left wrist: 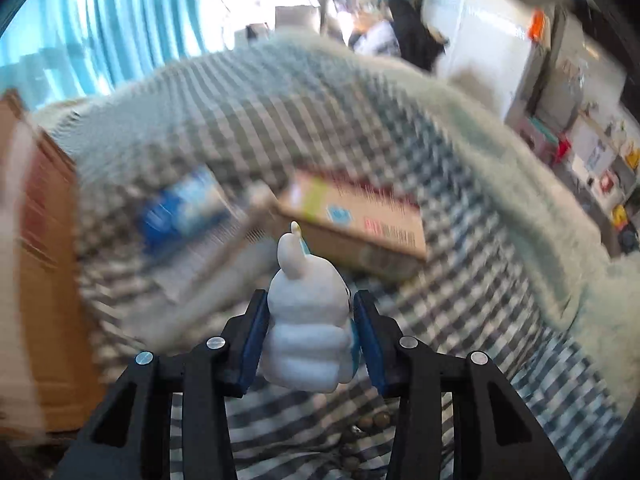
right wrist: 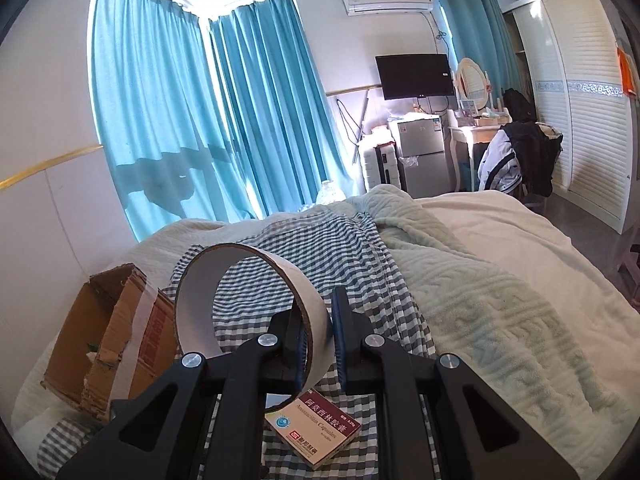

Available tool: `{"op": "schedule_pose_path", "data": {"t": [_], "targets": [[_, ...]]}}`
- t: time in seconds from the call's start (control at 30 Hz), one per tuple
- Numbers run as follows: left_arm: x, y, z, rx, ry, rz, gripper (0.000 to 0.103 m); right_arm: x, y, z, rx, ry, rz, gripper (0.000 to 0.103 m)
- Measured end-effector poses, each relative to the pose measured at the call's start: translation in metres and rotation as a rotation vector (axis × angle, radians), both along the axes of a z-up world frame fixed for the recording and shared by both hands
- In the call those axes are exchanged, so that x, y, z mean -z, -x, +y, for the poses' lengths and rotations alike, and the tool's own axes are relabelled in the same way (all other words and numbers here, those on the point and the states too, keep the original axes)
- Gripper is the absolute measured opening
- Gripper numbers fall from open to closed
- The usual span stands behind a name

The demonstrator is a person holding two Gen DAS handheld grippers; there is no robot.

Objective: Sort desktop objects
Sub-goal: 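Carry the figurine and tape roll over the cardboard box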

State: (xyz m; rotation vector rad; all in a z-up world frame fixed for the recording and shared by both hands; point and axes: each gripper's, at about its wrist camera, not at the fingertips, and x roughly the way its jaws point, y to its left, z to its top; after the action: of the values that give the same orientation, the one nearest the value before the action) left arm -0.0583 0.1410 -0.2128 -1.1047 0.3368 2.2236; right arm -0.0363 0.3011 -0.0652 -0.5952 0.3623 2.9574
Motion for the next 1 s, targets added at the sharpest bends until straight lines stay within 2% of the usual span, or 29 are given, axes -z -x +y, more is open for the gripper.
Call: {"op": "schedule_pose_path", "data": {"t": [0.3, 0.47, 0.57, 0.8, 1.0], "targets": [[-0.108, -0.008, -0.066, -0.130, -0.148, 0.201, 0.044, -0.048, -0.027, -0.057, -0.001, -0.062, 0.096, 0.011], [-0.159, -0.025, -0.105, -0.153, -0.189, 0.319, 0.044, -0.073, -0.040, -0.093, -0.030, -0.057, 0.142, 0.011], [-0.186, -0.039, -0.128, -0.160, -0.181, 0.411, 0.044, -0.084, -0.042, -0.117, -0.064, -0.051, 0.155, 0.011], [-0.222, -0.044, -0.189, -0.227, -0.207, 0.485, 0.044, -0.095, -0.037, -0.170, -0.134, -0.043, 0.166, 0.011], [-0.221, -0.024, -0.238, -0.318, -0.208, 0.478, 0.044, -0.093, -0.025, -0.215, -0.206, -0.059, 0.158, 0.011]]}}
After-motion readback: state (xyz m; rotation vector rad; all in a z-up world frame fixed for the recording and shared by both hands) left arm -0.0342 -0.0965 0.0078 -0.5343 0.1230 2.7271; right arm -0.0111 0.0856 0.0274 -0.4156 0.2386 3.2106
